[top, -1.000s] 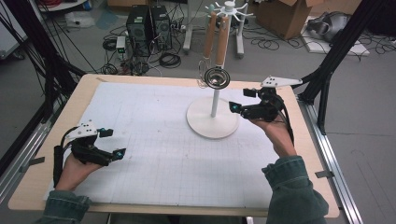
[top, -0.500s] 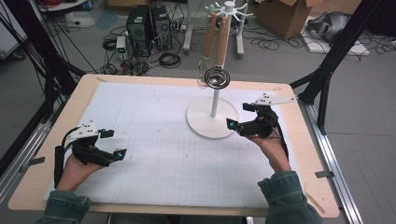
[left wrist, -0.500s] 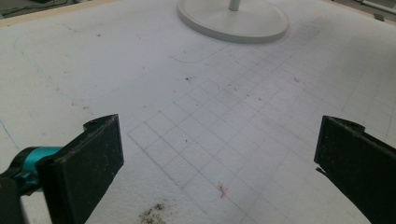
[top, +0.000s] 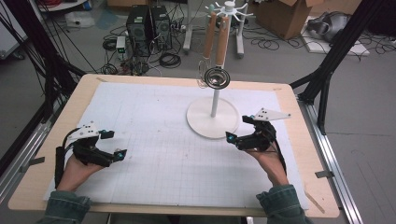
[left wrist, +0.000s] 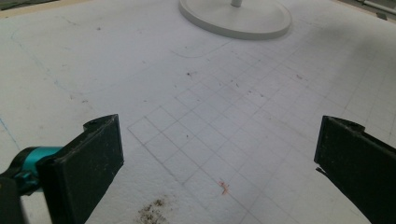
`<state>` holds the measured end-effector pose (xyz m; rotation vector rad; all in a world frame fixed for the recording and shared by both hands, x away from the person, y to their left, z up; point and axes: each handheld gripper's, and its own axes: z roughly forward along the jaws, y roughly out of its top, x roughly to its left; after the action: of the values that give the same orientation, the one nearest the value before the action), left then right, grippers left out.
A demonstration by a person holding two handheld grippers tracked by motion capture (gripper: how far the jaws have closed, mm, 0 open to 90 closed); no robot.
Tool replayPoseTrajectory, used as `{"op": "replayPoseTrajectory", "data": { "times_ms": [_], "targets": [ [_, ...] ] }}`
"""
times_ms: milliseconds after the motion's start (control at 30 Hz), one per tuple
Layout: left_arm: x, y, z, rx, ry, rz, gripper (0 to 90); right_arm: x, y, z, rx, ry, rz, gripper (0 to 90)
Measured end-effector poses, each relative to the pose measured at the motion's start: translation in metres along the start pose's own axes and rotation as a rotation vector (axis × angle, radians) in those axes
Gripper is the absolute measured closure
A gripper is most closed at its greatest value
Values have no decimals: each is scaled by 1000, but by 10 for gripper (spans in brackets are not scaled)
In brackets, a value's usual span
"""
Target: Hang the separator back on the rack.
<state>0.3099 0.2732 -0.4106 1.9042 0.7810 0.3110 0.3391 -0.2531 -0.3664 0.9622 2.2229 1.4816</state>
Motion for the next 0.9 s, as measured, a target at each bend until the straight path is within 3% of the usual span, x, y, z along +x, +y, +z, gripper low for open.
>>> {"op": "replayPoseTrajectory", "data": {
  "times_ms": [900],
  "targets": [
    [0, -9, 5, 29, -11, -13, 17, 5, -60, -22, -6, -49, 64, 4]
  ]
}}
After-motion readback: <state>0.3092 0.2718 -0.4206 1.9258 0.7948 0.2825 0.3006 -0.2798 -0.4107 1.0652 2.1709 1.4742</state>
